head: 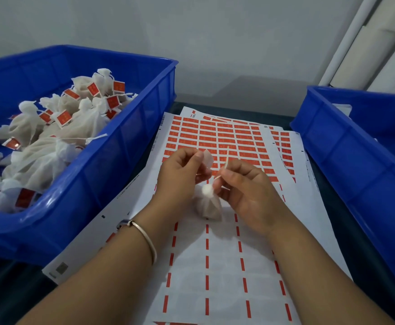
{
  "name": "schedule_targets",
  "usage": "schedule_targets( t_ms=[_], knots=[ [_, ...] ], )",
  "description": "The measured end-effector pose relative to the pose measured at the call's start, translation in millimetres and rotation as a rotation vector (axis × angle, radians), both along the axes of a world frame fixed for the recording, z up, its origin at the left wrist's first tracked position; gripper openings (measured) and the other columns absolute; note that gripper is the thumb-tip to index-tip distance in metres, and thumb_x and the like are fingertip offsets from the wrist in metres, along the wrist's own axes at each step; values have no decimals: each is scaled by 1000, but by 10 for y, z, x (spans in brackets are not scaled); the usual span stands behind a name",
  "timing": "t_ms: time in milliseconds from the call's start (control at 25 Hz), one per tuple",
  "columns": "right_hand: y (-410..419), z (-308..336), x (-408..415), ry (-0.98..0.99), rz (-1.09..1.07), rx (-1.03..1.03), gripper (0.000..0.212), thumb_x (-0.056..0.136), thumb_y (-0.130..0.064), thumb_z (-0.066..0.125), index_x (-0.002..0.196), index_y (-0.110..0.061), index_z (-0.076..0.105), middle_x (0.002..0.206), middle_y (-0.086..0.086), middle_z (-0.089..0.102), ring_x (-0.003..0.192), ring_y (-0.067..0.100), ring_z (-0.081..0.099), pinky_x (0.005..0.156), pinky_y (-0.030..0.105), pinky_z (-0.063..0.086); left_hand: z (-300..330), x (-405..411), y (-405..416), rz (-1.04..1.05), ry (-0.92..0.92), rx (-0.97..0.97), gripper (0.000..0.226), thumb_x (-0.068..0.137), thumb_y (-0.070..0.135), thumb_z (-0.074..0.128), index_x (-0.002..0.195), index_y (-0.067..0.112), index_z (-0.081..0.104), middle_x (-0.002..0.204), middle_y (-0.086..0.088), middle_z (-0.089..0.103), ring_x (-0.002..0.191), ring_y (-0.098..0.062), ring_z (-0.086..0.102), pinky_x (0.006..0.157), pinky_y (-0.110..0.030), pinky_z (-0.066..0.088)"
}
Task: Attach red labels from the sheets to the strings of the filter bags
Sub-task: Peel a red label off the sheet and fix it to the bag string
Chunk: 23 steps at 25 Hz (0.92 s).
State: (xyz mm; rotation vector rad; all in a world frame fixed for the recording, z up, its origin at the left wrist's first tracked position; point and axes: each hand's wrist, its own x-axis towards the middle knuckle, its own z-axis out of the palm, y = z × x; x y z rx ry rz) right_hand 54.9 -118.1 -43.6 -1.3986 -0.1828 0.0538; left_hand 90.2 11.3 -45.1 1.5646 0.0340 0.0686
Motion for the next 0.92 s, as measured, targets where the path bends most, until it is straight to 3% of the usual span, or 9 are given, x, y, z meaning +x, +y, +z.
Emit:
schedule_targets(
  t_ms=[120, 280, 520, 640, 920],
  knots=[
    [16, -31, -5, -64, -98, -101, 19, 89, -21, 60, 77, -29, 73, 75, -5, 70, 70, 10, 66, 68, 19, 52, 51, -26, -2, -62, 105, -40, 17, 95, 29, 50, 85, 24, 64, 61, 11, 66, 55, -4, 64, 50, -13, 49],
    [-46, -53, 35, -68, -379, -193, 11, 88, -25, 64, 78, -28, 68, 74, -17, 68, 64, 0, 61, 55, 9, 47, 79, -36, -36, -135, 217, -9, 14, 94, 33, 51, 87, 28, 62, 62, 11, 67, 67, -13, 65, 61, -22, 53],
    [-44, -86, 69, 13, -428, -159, 11, 87, -27, 65, 77, -29, 69, 79, -21, 69, 78, 11, 65, 57, 9, 48, 61, -56, -27, -211, 219, 63, 21, 94, 36, 50, 80, 28, 65, 64, 13, 68, 77, -16, 60, 66, -25, 47],
    [-49, -83, 72, 16, -416, -150, 14, 87, -26, 65, 75, -29, 70, 79, -21, 69, 80, 1, 64, 57, 8, 48, 47, -57, -19, -224, 230, 59, 30, 94, 35, 51, 70, 29, 68, 68, 7, 69, 77, -19, 59, 71, -29, 48],
    [-62, -97, 69, 20, -396, -169, 10, 87, -27, 65, 78, -29, 69, 79, -23, 69, 76, -3, 63, 58, 8, 48, 39, -37, -17, -196, 214, 63, 24, 93, 37, 52, 77, 27, 67, 65, 9, 67, 71, -17, 58, 64, -24, 47]
  ],
)
